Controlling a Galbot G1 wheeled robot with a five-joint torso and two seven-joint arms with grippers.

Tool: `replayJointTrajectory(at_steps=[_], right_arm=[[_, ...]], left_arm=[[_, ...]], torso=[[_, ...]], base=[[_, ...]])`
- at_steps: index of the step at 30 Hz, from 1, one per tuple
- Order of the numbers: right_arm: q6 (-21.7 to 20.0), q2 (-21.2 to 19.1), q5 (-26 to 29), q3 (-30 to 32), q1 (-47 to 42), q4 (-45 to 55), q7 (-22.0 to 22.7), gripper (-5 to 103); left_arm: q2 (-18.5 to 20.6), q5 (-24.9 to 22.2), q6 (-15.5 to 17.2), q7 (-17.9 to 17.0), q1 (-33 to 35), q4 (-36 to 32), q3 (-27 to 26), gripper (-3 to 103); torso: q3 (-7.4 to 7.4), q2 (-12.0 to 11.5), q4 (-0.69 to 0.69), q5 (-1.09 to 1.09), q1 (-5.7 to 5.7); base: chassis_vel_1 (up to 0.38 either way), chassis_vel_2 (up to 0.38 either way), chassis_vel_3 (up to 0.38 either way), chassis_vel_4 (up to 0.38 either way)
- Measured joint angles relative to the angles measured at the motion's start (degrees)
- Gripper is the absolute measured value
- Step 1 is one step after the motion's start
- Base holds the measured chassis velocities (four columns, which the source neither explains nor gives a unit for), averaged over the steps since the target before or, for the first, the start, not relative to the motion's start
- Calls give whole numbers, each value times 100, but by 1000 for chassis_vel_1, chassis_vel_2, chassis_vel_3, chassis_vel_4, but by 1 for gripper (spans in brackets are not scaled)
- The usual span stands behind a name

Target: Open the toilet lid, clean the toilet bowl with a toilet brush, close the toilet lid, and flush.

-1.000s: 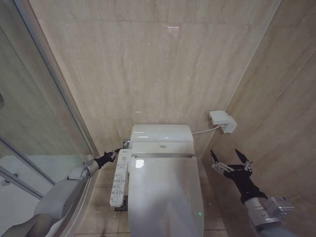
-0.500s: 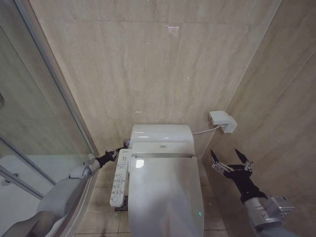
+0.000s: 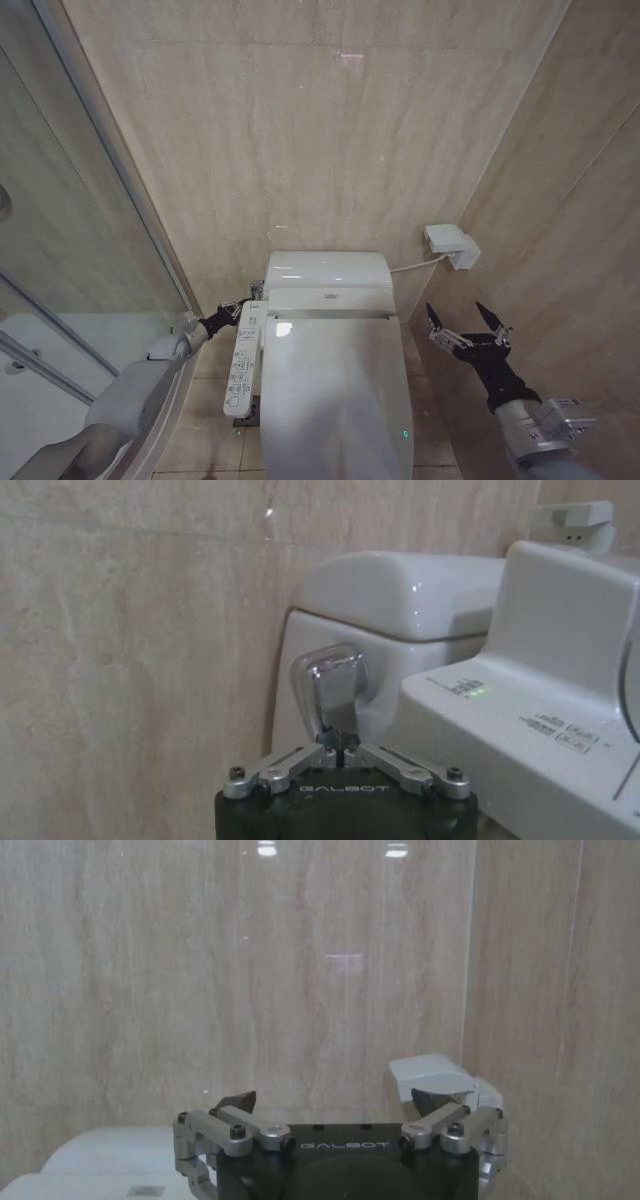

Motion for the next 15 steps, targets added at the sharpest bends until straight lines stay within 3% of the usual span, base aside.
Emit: replayJointTrajectory(at_steps=[3,6,11,14,15], right_arm=[[0,0,0,1,0,0,1,100],[0,0,0,-1,0,0,-1,100],[0,0,0,-1,0,0,0,100],[0,0,0,0,0,0,0,100],[0,0,0,-1,0,0,0,100]], left_arm=[[-2,-18,9,-97,-24,47,-9,0],[-37,-36,2,-117,-50,93,-7,0],[-101,-79,-48,-194,-52,146,-52,0],[-66,-36,-18,-416,89,-86,-120,0],[2,-7,59,-673,226,-350,-166,0]], torso=[[1,-1,0,0,1],[1,-1,-9,-4,2],[1,-1,-8,-2,4],[1,-1,-3,-2,3],[1,-1,-3,-3,3]], base=[[0,0,0,0],[0,0,0,0],[0,0,0,0],[0,0,0,0],[0,0,0,0]])
